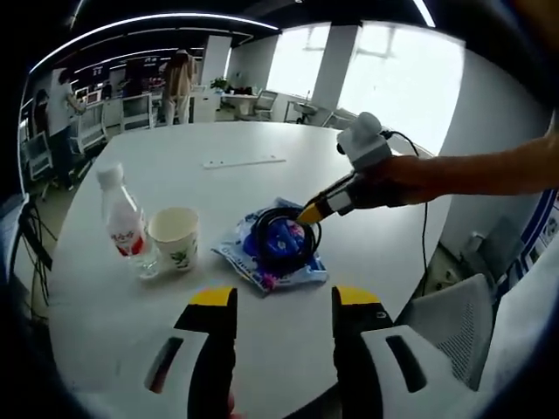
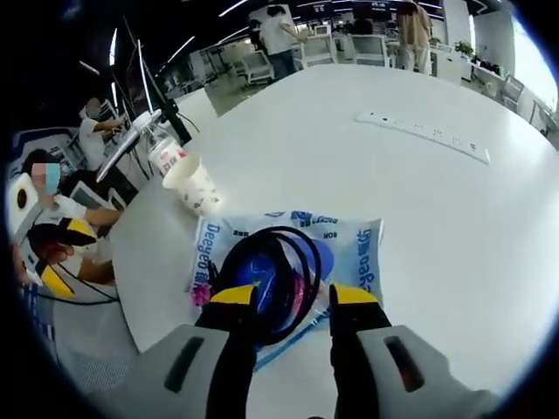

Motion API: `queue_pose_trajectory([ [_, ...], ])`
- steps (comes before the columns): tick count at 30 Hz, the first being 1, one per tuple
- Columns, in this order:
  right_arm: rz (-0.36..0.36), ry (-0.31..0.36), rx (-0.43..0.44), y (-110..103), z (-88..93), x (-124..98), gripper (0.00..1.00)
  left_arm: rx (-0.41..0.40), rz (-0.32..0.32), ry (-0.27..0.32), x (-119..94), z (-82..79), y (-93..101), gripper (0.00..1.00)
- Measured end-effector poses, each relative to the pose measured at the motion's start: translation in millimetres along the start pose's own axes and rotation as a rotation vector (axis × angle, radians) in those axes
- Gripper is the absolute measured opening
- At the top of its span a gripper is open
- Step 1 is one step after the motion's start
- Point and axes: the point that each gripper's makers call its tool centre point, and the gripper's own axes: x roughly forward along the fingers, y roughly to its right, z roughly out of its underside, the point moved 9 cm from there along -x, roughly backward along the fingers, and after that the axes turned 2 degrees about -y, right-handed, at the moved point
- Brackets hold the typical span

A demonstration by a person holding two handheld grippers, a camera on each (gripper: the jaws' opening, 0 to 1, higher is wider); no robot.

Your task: Arrange the tabletop items into an orderly group along one side of the table until the central work area is clear of visible clutter.

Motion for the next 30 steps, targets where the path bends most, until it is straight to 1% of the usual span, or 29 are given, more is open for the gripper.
queue_pose_trajectory([
  [5, 0.006, -0.030, 0.008, 1, 2.8, 5, 0.29, 0.000, -0.005, 0.001, -3, 0.1, -1.8, 0.43],
  [10, 0.015, -0.039, 0.017, 0, 3.5, 7, 0.26, 0.001, -0.010, -0.003, -6, 1.0, -4.6, 0.43],
  [12, 0.024, -0.047, -0.003, -1, 3.5, 10, 0.26, -0.003, -0.012, 0.000, -8, 0.7, -6.1, 0.43],
  [13, 0.031, -0.061, -0.023, 2, 3.5, 12, 0.26, -0.004, -0.013, 0.000, -8, 0.7, -6.6, 0.43],
  [16, 0.039, -0.069, -0.031, 5, 1.8, 16, 0.25, -0.006, -0.015, 0.002, -10, 0.5, -8.1, 0.43],
  [19, 0.045, -0.072, -0.033, 2, 2.1, 13, 0.24, -0.010, -0.018, 0.005, -11, 1.2, -9.5, 0.43],
  [25, 0.072, -0.069, -0.076, 2, -0.4, 15, 0.17, -0.016, -0.021, 0.003, -13, 5.4, -10.3, 0.44],
  [26, 0.074, -0.072, -0.081, 7, -1.6, 18, 0.17, -0.016, -0.022, 0.002, -14, 5.8, -10.4, 0.44],
  [28, 0.079, -0.070, -0.085, 8, -2.2, 19, 0.16, -0.015, -0.023, -0.006, -14, 7.3, -11.2, 0.45],
  [30, 0.080, -0.066, -0.087, 9, -3.0, 20, 0.15, -0.008, -0.018, -0.026, -13, 10.1, -11.7, 0.50],
])
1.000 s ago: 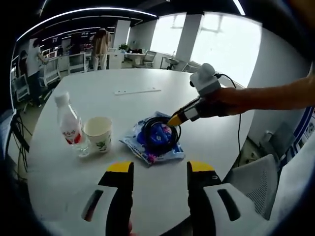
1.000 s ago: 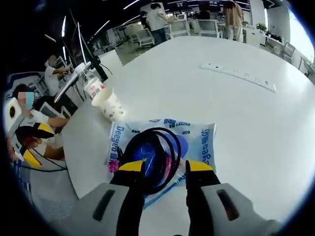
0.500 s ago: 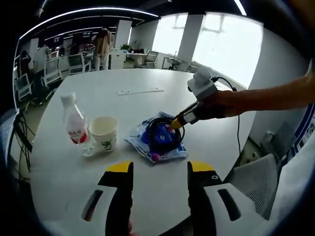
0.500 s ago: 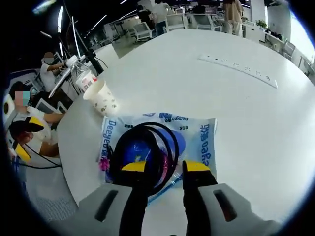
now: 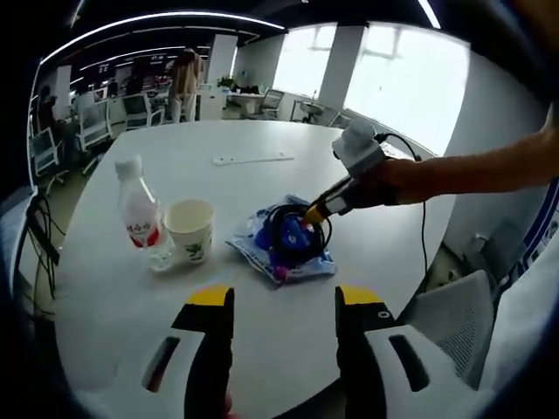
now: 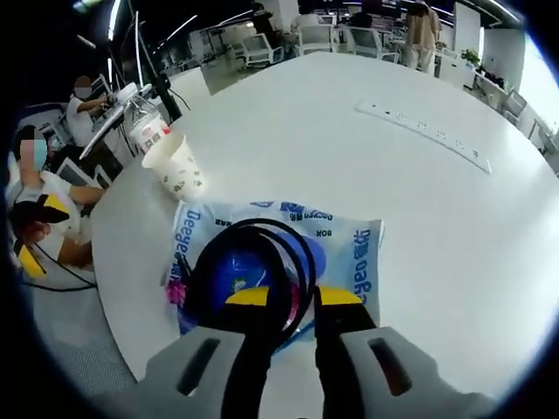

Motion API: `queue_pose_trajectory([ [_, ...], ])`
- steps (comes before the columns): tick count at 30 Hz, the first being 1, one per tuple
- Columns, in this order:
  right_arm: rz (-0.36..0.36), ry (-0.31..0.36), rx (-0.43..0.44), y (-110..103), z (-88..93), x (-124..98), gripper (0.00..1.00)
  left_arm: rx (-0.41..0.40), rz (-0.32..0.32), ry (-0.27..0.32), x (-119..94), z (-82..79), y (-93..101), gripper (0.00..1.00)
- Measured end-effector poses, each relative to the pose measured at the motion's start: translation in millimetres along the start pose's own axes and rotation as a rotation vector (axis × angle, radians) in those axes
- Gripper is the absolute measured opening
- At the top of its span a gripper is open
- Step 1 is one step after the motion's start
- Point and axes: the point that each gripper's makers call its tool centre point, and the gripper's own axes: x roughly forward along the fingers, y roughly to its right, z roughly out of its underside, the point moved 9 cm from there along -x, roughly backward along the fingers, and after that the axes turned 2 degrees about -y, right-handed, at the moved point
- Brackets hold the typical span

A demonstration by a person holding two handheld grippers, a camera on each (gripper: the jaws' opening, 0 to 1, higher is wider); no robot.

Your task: Arrange the tabletop items into an orderly group along one side of the table until the central work area is clear of visible clutter.

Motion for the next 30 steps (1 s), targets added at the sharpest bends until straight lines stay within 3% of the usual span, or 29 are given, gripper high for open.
queue_pose_trajectory([
  [2, 0.003, 0.008, -0.006, -1, -1.5, -1, 0.13, 0.008, 0.003, -0.024, 1, 4.1, -0.3, 0.53],
  [15, -0.014, 0.048, -0.016, -12, -2.9, -15, 0.03, -0.002, 0.005, -0.039, 1, 12.2, -2.7, 0.52],
  [30, 0.003, 0.115, -0.056, -33, -5.0, -43, 0.02, 0.011, 0.024, -0.041, 8, 11.7, -1.5, 0.54],
])
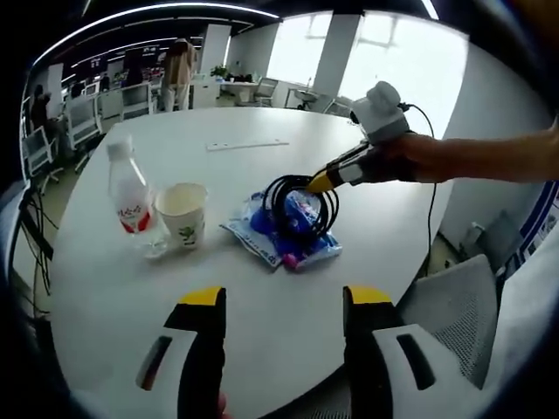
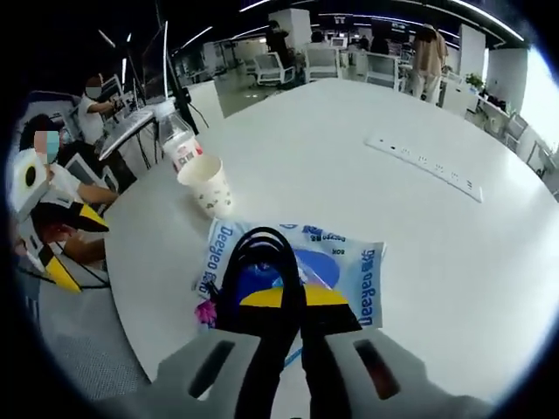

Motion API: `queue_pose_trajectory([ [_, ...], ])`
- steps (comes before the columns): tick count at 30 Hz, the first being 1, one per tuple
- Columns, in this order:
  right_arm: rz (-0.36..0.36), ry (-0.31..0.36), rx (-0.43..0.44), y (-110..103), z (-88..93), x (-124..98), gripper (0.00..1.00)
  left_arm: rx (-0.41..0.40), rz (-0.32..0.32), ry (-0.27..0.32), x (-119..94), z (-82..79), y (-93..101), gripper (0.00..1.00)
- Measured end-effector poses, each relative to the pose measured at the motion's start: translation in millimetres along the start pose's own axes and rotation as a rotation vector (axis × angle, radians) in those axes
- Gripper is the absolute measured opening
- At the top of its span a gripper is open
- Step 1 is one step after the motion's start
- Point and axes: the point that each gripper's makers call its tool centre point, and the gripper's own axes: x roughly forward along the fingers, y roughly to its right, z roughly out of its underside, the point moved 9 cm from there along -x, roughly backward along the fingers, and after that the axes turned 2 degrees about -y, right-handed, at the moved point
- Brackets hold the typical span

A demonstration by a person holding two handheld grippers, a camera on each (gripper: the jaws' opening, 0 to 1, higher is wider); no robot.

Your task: Arrange the tabletop items into an orderly group along one side of the table until the central work area is clear of visible clutter.

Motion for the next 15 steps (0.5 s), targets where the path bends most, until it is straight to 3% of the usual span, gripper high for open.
queue_pose_trajectory([
  [15, 0.034, 0.096, 0.024, 2, -13.8, -36, 0.02, 0.037, 0.034, -0.002, 3, -7.7, 7.3, 0.54],
])
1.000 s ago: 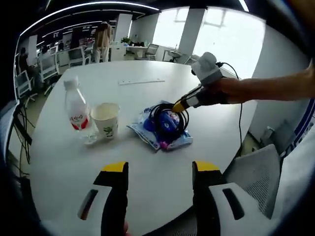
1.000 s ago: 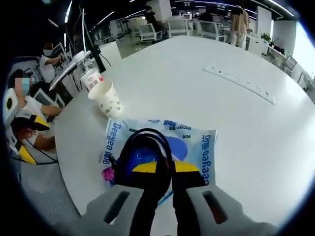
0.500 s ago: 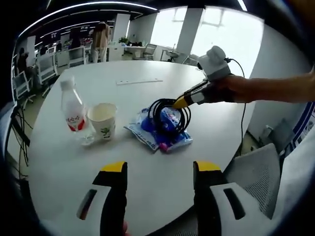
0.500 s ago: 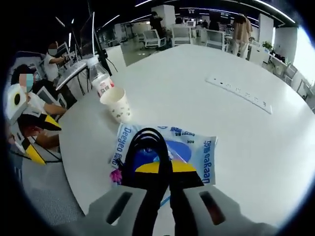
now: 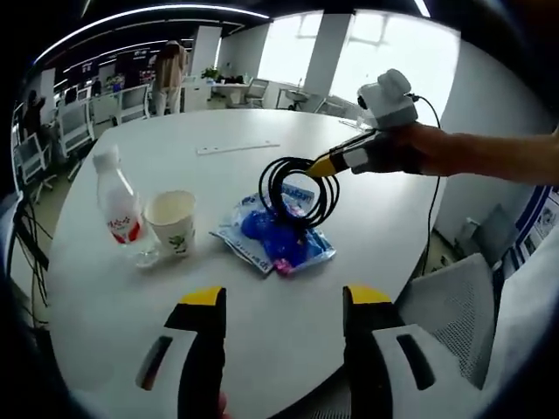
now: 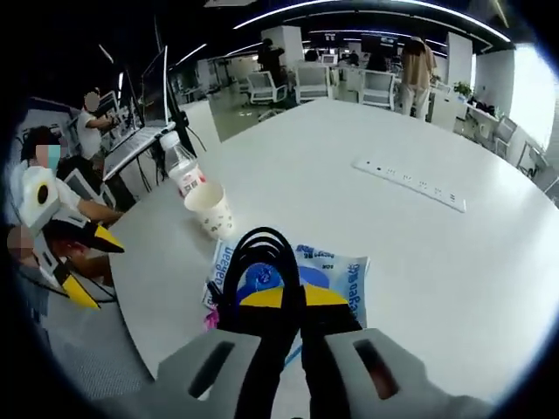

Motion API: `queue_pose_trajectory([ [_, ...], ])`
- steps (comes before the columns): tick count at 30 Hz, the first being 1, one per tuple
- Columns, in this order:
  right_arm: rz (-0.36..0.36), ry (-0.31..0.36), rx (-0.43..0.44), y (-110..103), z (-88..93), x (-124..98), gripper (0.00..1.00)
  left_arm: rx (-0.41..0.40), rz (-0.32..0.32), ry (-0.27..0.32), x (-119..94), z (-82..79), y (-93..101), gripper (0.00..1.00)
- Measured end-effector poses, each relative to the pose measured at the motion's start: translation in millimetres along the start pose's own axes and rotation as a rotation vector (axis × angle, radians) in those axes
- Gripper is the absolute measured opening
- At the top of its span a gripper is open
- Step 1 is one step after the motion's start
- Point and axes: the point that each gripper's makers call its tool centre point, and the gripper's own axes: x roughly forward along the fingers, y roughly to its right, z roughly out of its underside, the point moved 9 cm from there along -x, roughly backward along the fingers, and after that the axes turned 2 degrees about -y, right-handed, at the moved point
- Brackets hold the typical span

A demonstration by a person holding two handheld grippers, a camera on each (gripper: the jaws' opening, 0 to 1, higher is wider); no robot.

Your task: Arrange the tabletop items into an orderly group along one side of the table until the central work area is clear of visible clutter.

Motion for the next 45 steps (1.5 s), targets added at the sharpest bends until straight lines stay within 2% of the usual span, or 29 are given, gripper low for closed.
queue_pose_trajectory([
  [11, 0.050, 0.050, 0.047, 20, 3.1, -31, 0.02, 0.014, 0.010, -0.014, -1, 1.9, 3.1, 0.58],
  [26, 0.127, 0.068, 0.111, 49, 30.0, -66, 0.02, 0.047, 0.028, -0.042, 0, 2.5, 11.3, 0.58],
  [32, 0.151, 0.073, 0.141, 60, 41.7, -78, 0.02, 0.059, 0.036, -0.055, 7, 1.2, 16.4, 0.57],
  [37, 0.166, 0.070, 0.158, 67, 51.8, -86, 0.02, 0.067, 0.051, -0.061, 11, -0.3, 24.8, 0.58],
  [45, 0.183, 0.060, 0.175, 76, 63.1, -92, 0.02, 0.072, 0.057, -0.064, 14, -3.0, 27.5, 0.57],
])
